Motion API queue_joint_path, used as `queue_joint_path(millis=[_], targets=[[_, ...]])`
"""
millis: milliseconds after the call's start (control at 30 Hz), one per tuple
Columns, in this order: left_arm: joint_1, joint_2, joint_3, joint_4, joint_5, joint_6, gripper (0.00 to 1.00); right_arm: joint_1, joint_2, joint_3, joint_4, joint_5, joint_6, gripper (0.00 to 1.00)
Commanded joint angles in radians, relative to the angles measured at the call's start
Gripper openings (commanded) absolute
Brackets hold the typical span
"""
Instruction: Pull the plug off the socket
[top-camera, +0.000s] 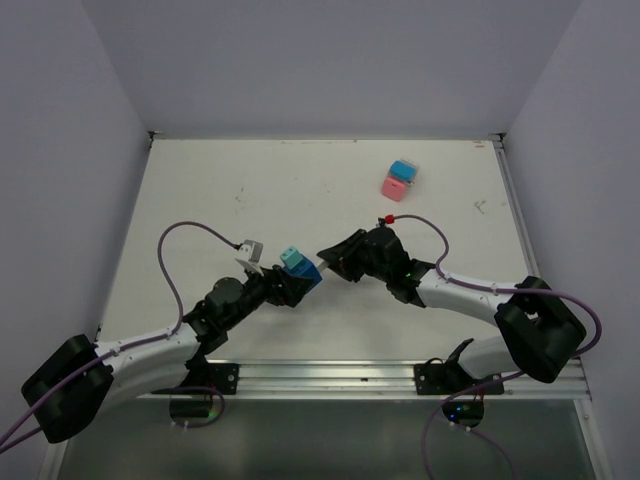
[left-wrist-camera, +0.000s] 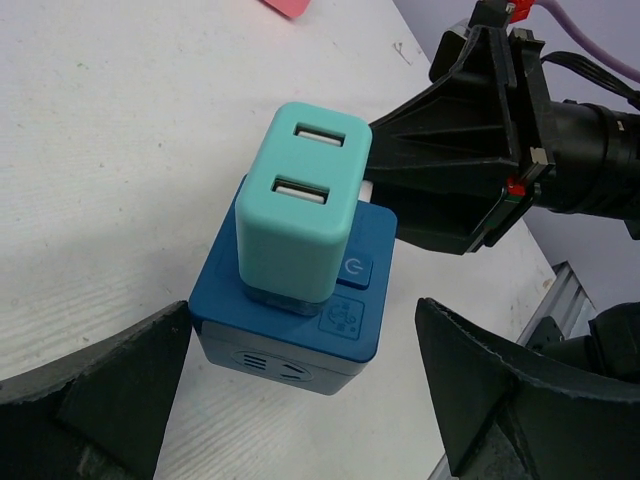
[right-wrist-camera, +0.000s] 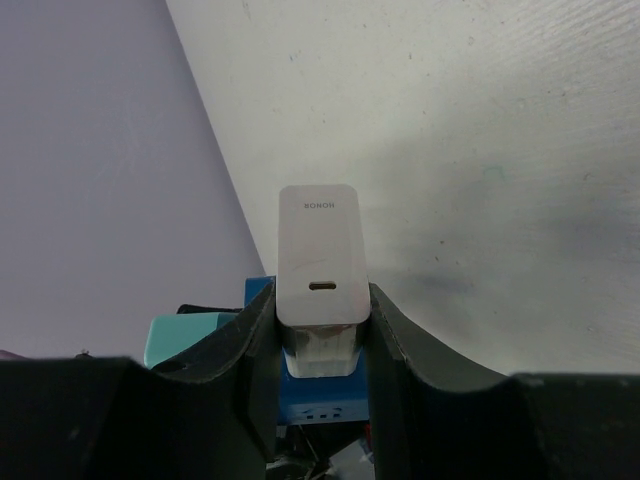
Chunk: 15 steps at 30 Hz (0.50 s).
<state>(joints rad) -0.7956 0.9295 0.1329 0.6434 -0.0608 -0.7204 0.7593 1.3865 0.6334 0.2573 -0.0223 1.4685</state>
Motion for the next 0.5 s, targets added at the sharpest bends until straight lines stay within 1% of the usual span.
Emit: queue_joint_path(millis=[0,133,233,267,300,333,400,433,467], targets=[[-0.008,0.028,0.024,0.096,-0.027,0.053,0.95,0.006,-0.046,0.022,0.129,-0.03,0.07,0.0],[-0.011,0.049,0.025,0.108,-0.028,0.059,0.9,0.006,-0.041,0.014,0.154,-0.041,0.095,0.0],[-0.011,0.043,0.025,0.113,-0.034,0.068,0.79,0.006,-0.038,0.018,0.152,-0.05,0.093,0.0],[-0.014,0.04,0.027,0.113,-0.031,0.073,0.72,0.006,-0.035,0.02,0.152,-0.05,0.093,0.0],[-0.013,0.029,0.027,0.113,-0.03,0.079,0.69,0.008,-0.035,0.02,0.152,-0.056,0.093,0.0],[-0.014,0.023,0.027,0.108,-0.03,0.082,0.62,0.009,-0.034,0.019,0.149,-0.059,0.095,0.0],[-0.014,0.003,0.025,0.099,-0.031,0.091,0.55,0.009,-0.03,0.014,0.148,-0.061,0.095,0.0],[-0.013,-0.003,0.024,0.087,-0.034,0.095,0.49,0.009,-0.03,0.009,0.148,-0.062,0.095,0.0],[-0.014,-0.011,0.022,0.085,-0.036,0.095,0.45,0.011,-0.029,0.008,0.148,-0.064,0.095,0.0]])
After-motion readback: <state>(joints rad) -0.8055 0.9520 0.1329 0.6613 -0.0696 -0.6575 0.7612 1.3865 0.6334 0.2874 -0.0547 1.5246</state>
